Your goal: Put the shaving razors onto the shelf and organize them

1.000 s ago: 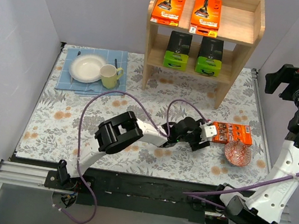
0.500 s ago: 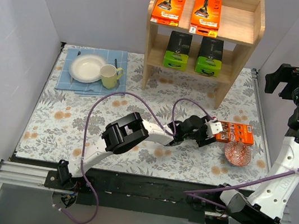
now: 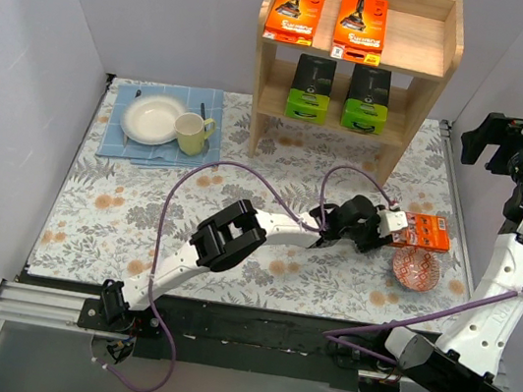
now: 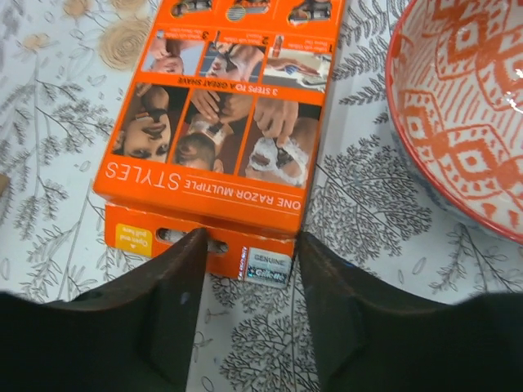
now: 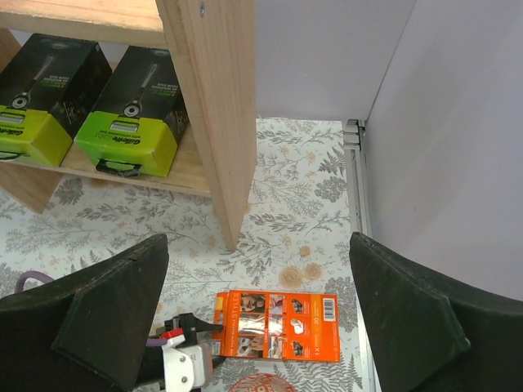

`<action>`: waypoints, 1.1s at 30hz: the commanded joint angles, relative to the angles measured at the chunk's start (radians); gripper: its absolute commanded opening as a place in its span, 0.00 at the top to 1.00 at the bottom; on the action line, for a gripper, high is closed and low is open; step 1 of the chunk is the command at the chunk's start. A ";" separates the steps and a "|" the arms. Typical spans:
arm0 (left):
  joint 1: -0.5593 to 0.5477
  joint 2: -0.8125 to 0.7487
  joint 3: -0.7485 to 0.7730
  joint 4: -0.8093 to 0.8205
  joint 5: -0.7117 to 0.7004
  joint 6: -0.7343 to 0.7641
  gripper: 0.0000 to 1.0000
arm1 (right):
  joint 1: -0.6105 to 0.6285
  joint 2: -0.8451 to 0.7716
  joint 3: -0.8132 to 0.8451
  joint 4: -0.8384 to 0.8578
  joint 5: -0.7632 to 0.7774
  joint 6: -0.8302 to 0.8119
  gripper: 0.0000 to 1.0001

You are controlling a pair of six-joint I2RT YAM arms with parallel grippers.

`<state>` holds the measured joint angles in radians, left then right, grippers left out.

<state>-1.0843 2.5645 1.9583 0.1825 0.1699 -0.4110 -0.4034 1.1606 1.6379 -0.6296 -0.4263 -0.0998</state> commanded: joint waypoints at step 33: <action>0.145 -0.826 -0.797 -0.330 0.362 -0.389 1.00 | 0.006 -0.044 -0.200 0.160 -0.245 0.209 0.04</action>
<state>-1.0084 1.8156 1.1824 -0.1299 0.4221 -0.6773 -0.4034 1.1576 1.4773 -0.5426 -0.5930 0.0586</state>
